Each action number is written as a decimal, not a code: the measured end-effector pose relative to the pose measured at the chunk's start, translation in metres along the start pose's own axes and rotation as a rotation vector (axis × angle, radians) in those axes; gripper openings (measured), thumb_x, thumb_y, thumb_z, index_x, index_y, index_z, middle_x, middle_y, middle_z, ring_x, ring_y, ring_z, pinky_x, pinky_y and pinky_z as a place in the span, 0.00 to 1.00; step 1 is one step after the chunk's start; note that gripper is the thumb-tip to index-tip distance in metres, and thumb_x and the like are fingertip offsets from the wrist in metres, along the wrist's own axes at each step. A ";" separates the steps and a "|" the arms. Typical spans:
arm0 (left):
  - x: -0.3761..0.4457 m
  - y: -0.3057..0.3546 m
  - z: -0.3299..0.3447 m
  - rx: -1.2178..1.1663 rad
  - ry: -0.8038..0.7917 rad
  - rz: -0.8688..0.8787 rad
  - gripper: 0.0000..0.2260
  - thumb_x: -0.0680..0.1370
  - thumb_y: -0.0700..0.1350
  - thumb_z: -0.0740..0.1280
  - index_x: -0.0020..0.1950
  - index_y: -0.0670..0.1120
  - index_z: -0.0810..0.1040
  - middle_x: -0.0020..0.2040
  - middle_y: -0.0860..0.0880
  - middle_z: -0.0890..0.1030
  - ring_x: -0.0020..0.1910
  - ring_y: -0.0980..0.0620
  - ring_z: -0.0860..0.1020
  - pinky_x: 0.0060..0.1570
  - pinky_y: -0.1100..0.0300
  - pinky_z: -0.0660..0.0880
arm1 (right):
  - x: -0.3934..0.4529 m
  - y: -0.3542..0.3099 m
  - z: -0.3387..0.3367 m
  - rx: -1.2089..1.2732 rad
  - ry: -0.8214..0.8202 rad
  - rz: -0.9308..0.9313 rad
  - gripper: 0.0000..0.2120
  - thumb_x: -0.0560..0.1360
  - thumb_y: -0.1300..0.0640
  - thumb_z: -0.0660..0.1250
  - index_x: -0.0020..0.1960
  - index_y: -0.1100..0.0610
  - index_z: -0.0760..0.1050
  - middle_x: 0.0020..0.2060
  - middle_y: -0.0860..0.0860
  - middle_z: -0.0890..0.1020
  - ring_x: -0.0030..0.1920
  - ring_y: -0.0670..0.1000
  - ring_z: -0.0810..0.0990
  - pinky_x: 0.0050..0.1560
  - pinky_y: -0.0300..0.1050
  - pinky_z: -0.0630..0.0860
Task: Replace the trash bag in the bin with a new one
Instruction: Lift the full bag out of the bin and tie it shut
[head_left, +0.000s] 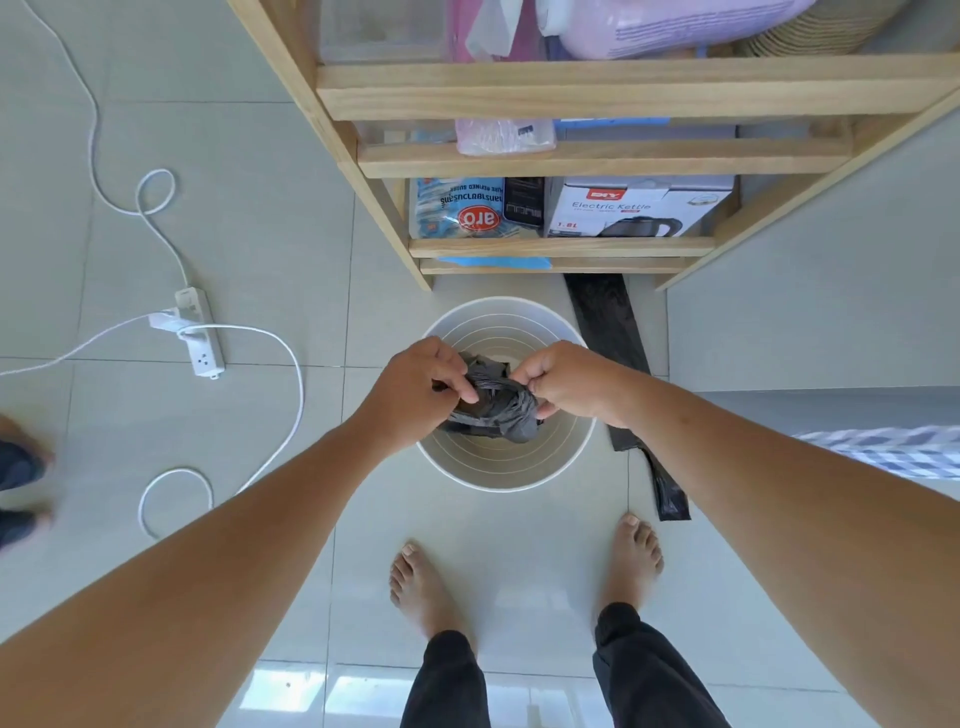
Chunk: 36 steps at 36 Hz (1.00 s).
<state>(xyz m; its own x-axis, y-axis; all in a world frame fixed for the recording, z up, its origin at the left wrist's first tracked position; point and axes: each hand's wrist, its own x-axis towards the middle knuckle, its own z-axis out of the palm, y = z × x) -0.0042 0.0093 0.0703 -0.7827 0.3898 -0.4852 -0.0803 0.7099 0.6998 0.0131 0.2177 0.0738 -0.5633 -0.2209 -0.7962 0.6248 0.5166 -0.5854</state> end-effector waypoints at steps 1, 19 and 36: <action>-0.001 0.001 0.001 -0.029 -0.026 -0.026 0.11 0.72 0.34 0.67 0.41 0.46 0.86 0.51 0.50 0.78 0.48 0.60 0.76 0.49 0.72 0.69 | 0.000 0.001 0.001 0.055 0.011 0.010 0.19 0.77 0.73 0.56 0.51 0.57 0.82 0.45 0.53 0.84 0.46 0.49 0.83 0.42 0.36 0.81; -0.012 -0.035 -0.015 0.140 -0.070 -0.057 0.19 0.80 0.49 0.66 0.28 0.50 0.78 0.59 0.55 0.72 0.60 0.56 0.72 0.55 0.62 0.64 | -0.002 0.034 -0.007 -0.331 0.275 -0.078 0.18 0.76 0.68 0.58 0.53 0.57 0.85 0.39 0.50 0.82 0.34 0.45 0.77 0.30 0.33 0.70; -0.018 -0.029 -0.022 -1.050 0.028 -0.256 0.13 0.81 0.47 0.63 0.39 0.46 0.79 0.40 0.49 0.82 0.59 0.46 0.81 0.73 0.49 0.62 | -0.029 0.070 -0.011 0.193 0.318 0.066 0.11 0.77 0.49 0.67 0.51 0.56 0.80 0.48 0.53 0.83 0.51 0.53 0.83 0.54 0.45 0.79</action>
<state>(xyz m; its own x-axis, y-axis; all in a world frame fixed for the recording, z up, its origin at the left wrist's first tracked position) -0.0011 -0.0312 0.0703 -0.6804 0.2780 -0.6781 -0.7219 -0.0945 0.6856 0.0666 0.2694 0.0574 -0.6395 0.0911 -0.7634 0.7385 0.3487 -0.5771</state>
